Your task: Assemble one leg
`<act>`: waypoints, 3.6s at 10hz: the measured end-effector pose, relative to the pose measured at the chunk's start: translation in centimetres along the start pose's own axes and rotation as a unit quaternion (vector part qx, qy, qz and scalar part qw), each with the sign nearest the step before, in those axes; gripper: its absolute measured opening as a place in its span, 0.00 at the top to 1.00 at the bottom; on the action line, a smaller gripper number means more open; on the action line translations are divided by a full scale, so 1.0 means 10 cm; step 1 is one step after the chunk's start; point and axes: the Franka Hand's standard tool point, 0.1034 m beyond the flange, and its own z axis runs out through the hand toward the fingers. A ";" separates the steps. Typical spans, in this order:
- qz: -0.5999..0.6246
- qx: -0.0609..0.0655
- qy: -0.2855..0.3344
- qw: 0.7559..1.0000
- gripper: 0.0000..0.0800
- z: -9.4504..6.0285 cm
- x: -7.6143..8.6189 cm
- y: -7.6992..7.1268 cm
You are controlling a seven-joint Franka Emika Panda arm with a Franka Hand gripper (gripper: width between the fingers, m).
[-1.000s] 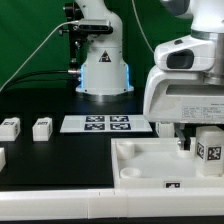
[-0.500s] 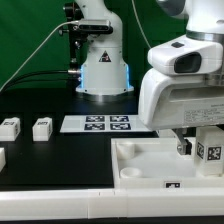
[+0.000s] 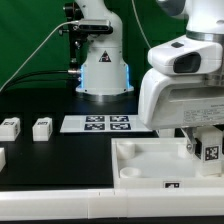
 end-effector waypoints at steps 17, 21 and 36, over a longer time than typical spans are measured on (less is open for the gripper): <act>0.812 0.007 0.003 0.583 0.64 -0.01 -0.01 -0.06; 0.801 0.008 0.001 0.599 0.30 0.01 -0.01 -0.08; 0.223 -0.002 0.004 0.975 0.19 0.05 -0.04 0.00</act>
Offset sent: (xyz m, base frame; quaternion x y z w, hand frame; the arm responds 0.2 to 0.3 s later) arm -0.0081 0.0015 0.0024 -0.0252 0.0136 0.3635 0.9311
